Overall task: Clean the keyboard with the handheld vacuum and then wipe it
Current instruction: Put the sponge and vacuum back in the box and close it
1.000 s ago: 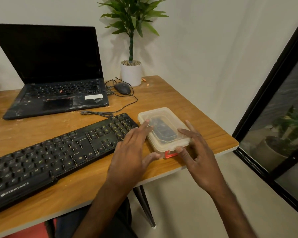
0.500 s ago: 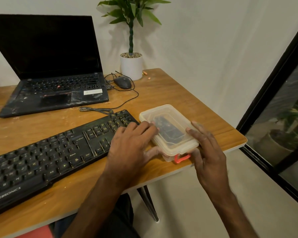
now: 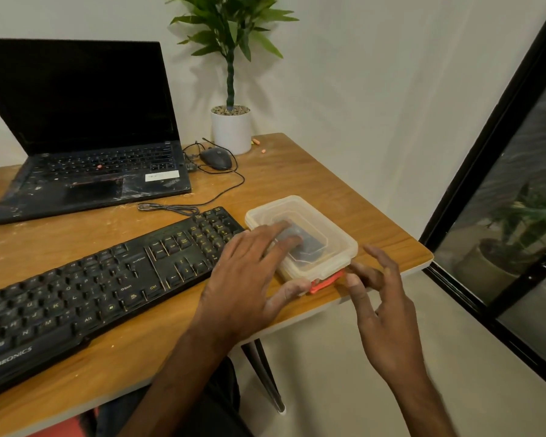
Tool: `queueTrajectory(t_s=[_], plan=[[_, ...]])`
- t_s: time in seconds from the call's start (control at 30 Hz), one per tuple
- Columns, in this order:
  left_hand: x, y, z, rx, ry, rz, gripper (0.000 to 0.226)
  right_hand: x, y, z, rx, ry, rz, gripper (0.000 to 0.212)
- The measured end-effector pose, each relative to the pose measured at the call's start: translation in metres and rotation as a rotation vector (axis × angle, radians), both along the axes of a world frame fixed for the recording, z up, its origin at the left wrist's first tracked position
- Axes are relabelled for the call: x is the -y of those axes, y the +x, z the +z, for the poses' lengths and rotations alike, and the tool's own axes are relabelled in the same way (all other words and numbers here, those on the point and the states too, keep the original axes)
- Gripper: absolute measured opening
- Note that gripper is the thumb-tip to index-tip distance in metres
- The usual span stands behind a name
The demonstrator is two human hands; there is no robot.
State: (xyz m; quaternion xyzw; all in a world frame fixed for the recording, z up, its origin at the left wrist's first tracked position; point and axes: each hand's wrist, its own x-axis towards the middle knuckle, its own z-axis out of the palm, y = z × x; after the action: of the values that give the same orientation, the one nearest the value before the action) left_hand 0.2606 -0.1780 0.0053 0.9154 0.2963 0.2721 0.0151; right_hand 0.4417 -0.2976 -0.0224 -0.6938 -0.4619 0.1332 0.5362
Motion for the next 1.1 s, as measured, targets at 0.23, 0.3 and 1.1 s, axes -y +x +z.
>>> queueTrajectory(t_s=[0.23, 0.3, 1.1], plan=[[0.001, -0.001, -0.003, -0.059, -0.026, -0.041, 0.064, 0.010, 0.001, 0.006, -0.036, -0.034, 0.047, 0.044], [0.000, -0.001, -0.004, -0.072, -0.013, -0.035, 0.069, 0.010, 0.000, 0.008, -0.029, -0.054, 0.042, 0.047], [-0.024, 0.028, 0.020, -0.192, -0.039, 0.130, 0.056, -0.071, 0.009, 0.025, 0.327, -0.156, 0.173, 0.055]])
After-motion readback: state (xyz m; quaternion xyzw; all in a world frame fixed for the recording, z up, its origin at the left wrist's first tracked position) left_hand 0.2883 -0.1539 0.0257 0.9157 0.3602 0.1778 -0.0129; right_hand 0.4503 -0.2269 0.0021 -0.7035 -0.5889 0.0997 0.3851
